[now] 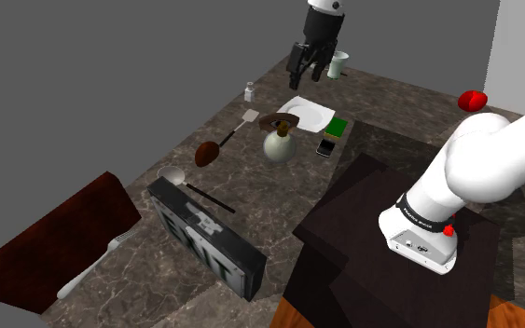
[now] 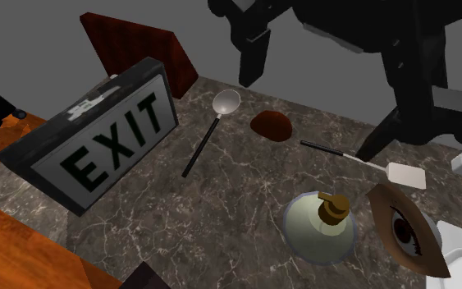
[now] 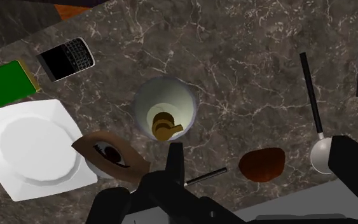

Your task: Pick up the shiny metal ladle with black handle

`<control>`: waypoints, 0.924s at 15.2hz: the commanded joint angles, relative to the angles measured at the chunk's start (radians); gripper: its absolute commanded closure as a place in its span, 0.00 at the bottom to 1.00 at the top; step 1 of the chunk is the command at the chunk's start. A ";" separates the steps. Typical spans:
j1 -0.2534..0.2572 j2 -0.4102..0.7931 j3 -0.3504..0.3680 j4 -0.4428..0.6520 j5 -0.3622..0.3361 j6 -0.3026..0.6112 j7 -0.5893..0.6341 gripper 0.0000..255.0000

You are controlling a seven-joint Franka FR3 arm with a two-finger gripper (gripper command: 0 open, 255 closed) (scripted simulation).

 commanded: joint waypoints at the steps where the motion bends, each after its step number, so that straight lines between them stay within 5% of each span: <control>1: 0.010 0.058 0.027 0.006 -0.002 0.045 0.015 0.00; 14: 0.063 0.533 0.171 0.202 -0.129 0.248 0.161 0.00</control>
